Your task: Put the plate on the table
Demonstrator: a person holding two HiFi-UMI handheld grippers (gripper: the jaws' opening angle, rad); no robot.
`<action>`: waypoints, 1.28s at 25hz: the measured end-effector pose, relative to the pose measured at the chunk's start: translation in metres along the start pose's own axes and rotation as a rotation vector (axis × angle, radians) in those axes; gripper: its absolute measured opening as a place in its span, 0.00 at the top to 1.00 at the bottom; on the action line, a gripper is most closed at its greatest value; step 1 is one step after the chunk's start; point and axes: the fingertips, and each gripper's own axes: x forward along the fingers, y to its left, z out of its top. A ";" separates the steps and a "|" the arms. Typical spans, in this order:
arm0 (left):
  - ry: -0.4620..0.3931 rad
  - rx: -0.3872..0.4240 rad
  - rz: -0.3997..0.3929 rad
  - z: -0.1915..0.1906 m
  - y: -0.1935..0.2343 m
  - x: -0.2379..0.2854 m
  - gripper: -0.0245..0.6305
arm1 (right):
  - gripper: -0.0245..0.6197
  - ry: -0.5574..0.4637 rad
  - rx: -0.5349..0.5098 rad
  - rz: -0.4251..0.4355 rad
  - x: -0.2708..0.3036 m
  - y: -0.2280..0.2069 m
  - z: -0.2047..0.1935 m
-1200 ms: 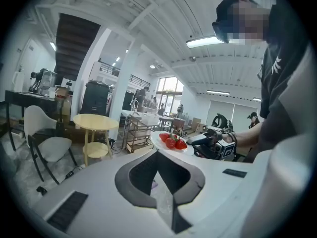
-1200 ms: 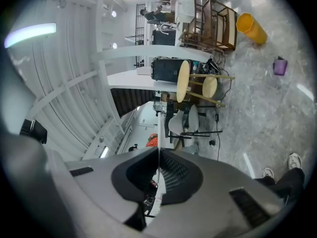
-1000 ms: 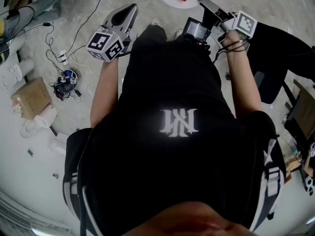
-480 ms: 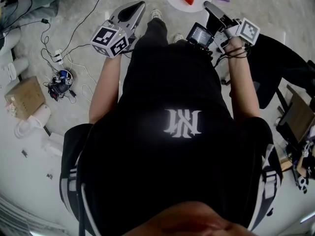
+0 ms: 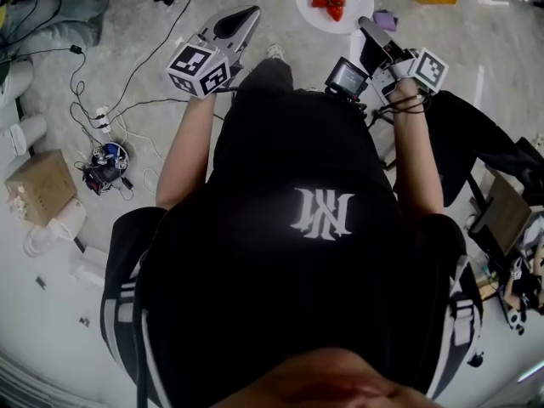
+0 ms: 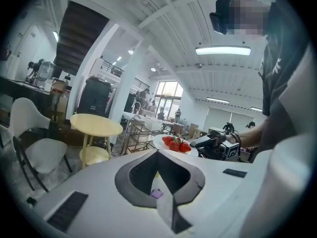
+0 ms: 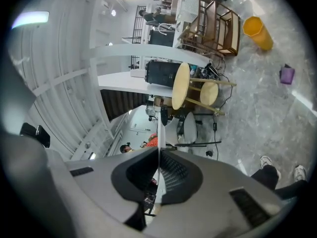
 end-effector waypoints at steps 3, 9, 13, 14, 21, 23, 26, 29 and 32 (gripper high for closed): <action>-0.016 -0.008 -0.006 0.027 0.034 0.010 0.95 | 0.94 -0.017 -0.005 -0.017 0.026 0.016 0.026; -0.046 -0.007 -0.044 0.064 0.094 0.021 0.95 | 0.94 -0.055 -0.051 -0.004 0.090 0.046 0.064; -0.044 -0.006 -0.077 0.064 0.110 0.030 0.95 | 0.94 -0.078 -0.059 0.005 0.108 0.050 0.071; -0.043 -0.009 -0.082 0.065 0.116 0.034 0.95 | 0.94 -0.082 -0.059 0.004 0.113 0.049 0.075; -0.036 -0.039 -0.091 0.062 0.134 0.039 0.95 | 0.94 -0.098 -0.055 -0.009 0.125 0.048 0.088; -0.031 -0.039 -0.089 0.062 0.137 0.042 0.95 | 0.94 -0.098 -0.058 -0.003 0.126 0.046 0.093; -0.032 -0.043 -0.079 0.065 0.146 0.049 0.95 | 0.94 -0.092 -0.050 0.008 0.137 0.045 0.101; -0.031 -0.035 -0.068 0.067 0.148 0.054 0.95 | 0.94 -0.082 -0.041 0.024 0.141 0.044 0.107; -0.029 -0.025 -0.052 0.072 0.155 0.065 0.95 | 0.94 -0.072 -0.046 0.036 0.147 0.039 0.121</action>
